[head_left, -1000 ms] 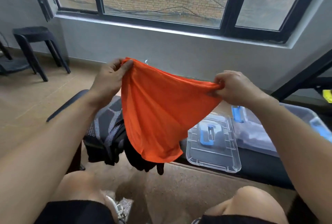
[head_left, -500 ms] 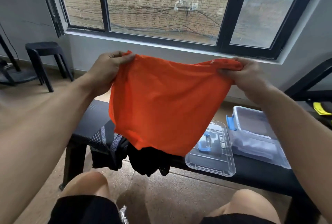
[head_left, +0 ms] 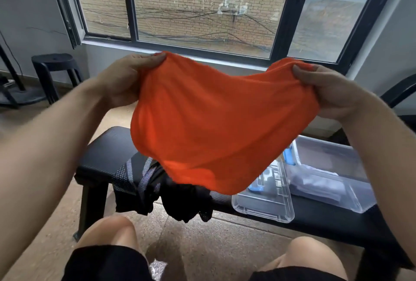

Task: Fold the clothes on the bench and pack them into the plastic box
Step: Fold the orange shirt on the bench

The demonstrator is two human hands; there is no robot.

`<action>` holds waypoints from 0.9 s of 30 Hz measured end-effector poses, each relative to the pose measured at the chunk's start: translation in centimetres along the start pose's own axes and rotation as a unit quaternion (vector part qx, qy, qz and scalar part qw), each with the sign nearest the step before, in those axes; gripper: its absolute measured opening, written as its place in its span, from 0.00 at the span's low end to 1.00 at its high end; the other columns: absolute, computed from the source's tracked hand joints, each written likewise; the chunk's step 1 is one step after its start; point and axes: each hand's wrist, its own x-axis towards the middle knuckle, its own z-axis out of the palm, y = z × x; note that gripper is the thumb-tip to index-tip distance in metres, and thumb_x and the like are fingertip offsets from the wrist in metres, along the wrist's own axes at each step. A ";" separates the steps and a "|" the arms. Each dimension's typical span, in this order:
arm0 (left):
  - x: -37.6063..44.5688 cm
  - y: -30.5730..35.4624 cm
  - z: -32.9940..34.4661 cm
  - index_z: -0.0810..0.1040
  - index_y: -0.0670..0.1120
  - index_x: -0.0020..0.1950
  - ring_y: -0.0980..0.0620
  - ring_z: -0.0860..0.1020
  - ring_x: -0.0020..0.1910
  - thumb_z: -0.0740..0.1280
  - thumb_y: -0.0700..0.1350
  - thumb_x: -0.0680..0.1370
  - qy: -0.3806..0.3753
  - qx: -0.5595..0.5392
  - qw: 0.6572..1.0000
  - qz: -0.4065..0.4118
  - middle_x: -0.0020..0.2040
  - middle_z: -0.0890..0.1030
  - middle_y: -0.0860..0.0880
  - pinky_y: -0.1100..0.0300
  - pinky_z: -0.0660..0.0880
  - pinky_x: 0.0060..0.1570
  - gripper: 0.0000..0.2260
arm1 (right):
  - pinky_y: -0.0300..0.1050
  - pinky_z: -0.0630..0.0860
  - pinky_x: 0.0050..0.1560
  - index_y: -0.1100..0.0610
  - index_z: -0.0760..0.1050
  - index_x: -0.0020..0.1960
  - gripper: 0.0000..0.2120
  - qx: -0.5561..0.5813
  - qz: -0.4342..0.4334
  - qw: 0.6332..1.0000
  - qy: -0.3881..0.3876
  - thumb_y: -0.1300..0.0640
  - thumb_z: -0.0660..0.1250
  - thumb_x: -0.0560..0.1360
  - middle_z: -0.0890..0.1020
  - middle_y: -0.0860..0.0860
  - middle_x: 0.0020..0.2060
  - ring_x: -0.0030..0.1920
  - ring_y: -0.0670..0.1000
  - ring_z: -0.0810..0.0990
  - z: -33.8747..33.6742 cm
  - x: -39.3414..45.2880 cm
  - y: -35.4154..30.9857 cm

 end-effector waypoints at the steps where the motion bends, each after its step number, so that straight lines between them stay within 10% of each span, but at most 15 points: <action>1: 0.1 0.6 -0.1 0.83 0.46 0.56 0.56 0.83 0.45 0.68 0.50 0.77 -0.007 0.002 1.000 -0.004 0.47 0.85 0.51 0.60 0.82 0.55 0.12 | 0.40 0.83 0.41 0.54 0.88 0.44 0.13 0.005 -0.007 1.000 -0.010 0.56 0.63 0.73 0.87 0.49 0.39 0.38 0.45 0.86 0.2 -0.2 -0.8; 5: 1.9 0.8 -0.1 0.83 0.45 0.56 0.56 0.81 0.43 0.68 0.48 0.80 0.020 0.075 0.997 -0.011 0.45 0.84 0.52 0.62 0.81 0.46 0.10 | 0.38 0.83 0.37 0.53 0.88 0.43 0.09 -0.032 0.026 0.999 -0.011 0.52 0.72 0.66 0.86 0.48 0.37 0.35 0.43 0.85 -0.1 0.7 -2.7; 10: 5.9 -2.3 -0.7 0.82 0.43 0.61 0.51 0.79 0.51 0.71 0.47 0.80 0.123 0.258 0.958 -0.029 0.54 0.82 0.46 0.58 0.80 0.47 0.12 | 0.42 0.82 0.45 0.54 0.83 0.59 0.26 -0.204 0.113 0.962 0.144 0.46 0.80 0.63 0.87 0.48 0.49 0.44 0.45 0.86 -2.7 4.5 -0.9; 16: 9.6 0.2 0.1 0.80 0.40 0.66 0.55 0.82 0.50 0.71 0.46 0.80 0.178 0.194 0.962 0.067 0.51 0.83 0.50 0.63 0.80 0.41 0.17 | 0.46 0.84 0.46 0.53 0.83 0.49 0.06 -0.153 -0.091 0.943 0.280 0.55 0.77 0.73 0.87 0.47 0.42 0.42 0.47 0.86 -3.1 6.9 -1.4; 24: 6.8 0.0 0.6 0.80 0.43 0.64 0.56 0.84 0.52 0.67 0.44 0.82 0.152 0.209 0.957 0.128 0.54 0.84 0.48 0.63 0.81 0.53 0.12 | 0.50 0.81 0.59 0.59 0.81 0.63 0.17 -0.214 -0.184 0.939 0.198 0.57 0.75 0.75 0.86 0.55 0.57 0.59 0.56 0.84 -4.9 4.1 0.1; 27: 2.9 -4.9 -0.3 0.83 0.42 0.58 0.56 0.85 0.47 0.69 0.41 0.80 0.091 0.258 0.959 0.079 0.47 0.86 0.47 0.65 0.80 0.54 0.08 | 0.38 0.79 0.55 0.58 0.83 0.58 0.13 -0.290 -0.103 0.940 0.149 0.61 0.74 0.75 0.87 0.46 0.46 0.47 0.44 0.84 -5.5 1.9 4.4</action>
